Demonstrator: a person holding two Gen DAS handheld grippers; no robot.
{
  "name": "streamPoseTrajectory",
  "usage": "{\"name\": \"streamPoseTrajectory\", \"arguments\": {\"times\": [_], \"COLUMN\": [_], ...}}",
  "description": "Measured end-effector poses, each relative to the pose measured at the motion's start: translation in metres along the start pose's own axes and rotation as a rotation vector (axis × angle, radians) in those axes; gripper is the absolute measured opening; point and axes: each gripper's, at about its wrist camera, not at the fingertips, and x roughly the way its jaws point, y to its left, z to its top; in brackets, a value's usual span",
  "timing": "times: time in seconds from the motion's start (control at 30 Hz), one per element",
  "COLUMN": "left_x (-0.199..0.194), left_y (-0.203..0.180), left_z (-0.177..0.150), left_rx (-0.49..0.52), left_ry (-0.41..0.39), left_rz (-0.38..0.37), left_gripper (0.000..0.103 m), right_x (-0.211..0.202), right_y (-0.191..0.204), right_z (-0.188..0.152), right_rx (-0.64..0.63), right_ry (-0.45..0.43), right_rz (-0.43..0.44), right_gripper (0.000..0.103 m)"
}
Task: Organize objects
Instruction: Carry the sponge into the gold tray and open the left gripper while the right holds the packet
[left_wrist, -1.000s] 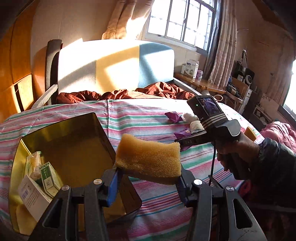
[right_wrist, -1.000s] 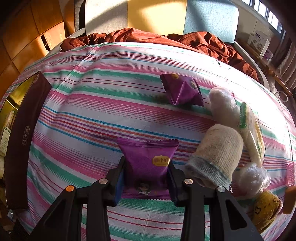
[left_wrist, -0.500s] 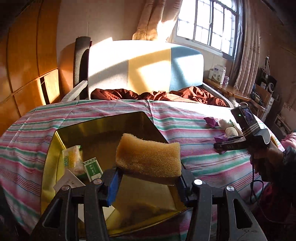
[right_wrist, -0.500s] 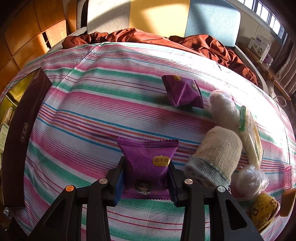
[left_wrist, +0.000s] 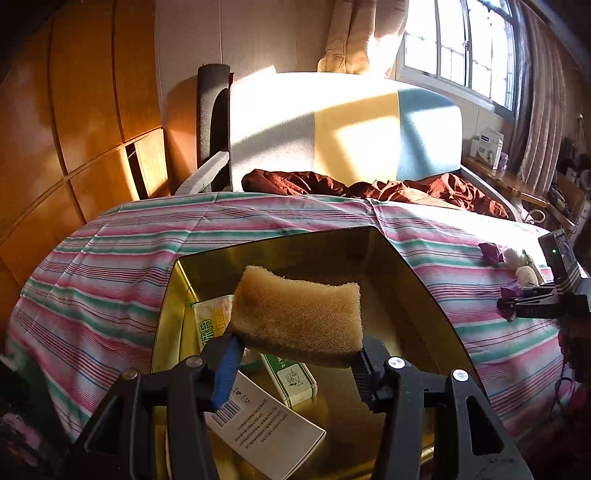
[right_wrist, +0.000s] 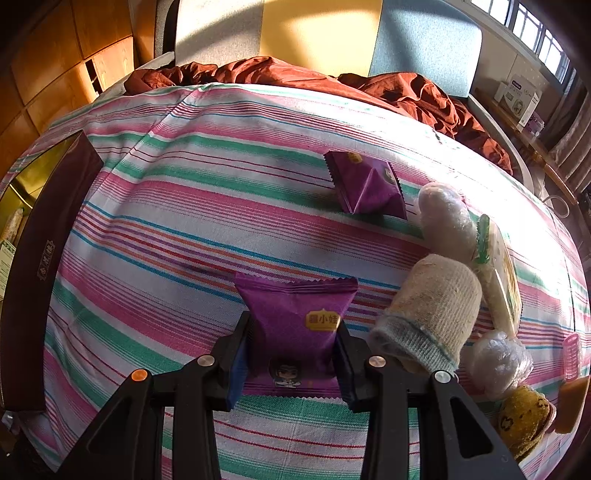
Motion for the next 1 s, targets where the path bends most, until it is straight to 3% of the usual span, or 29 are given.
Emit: {"name": "streamPoseTrajectory", "arguments": {"times": [0.17,0.43,0.77,0.8,0.9,1.0], "left_x": [0.012,0.046,0.093,0.096,0.094,0.08], "left_y": [0.034,0.081,0.079,0.079,0.083,0.091], "left_z": [0.018,0.041,0.041,0.04,0.036,0.034], "left_rx": [-0.115,-0.24,-0.237,-0.237,-0.255,-0.293], "left_ry": [0.015,0.072,0.17,0.183,0.187,0.161], "left_rz": [-0.066,-0.083,-0.083,-0.085,-0.066,-0.062], "left_gripper": [0.054,0.054,0.058,0.059,0.08,0.082], "right_x": [0.0,0.001,0.002,0.002,0.002,0.001], "right_y": [-0.001,0.0,0.002,0.002,0.002,0.005], "right_z": [0.001,0.002,0.003,0.003,0.004,0.004], "right_rx": [-0.002,-0.014,-0.018,-0.017,-0.015,-0.017], "right_ry": [0.0,0.0,-0.001,-0.001,-0.003,-0.006], "right_rz": [0.0,-0.009,-0.015,-0.015,-0.02,-0.028], "right_gripper": [0.04,0.04,0.04,0.04,0.04,0.04]}}
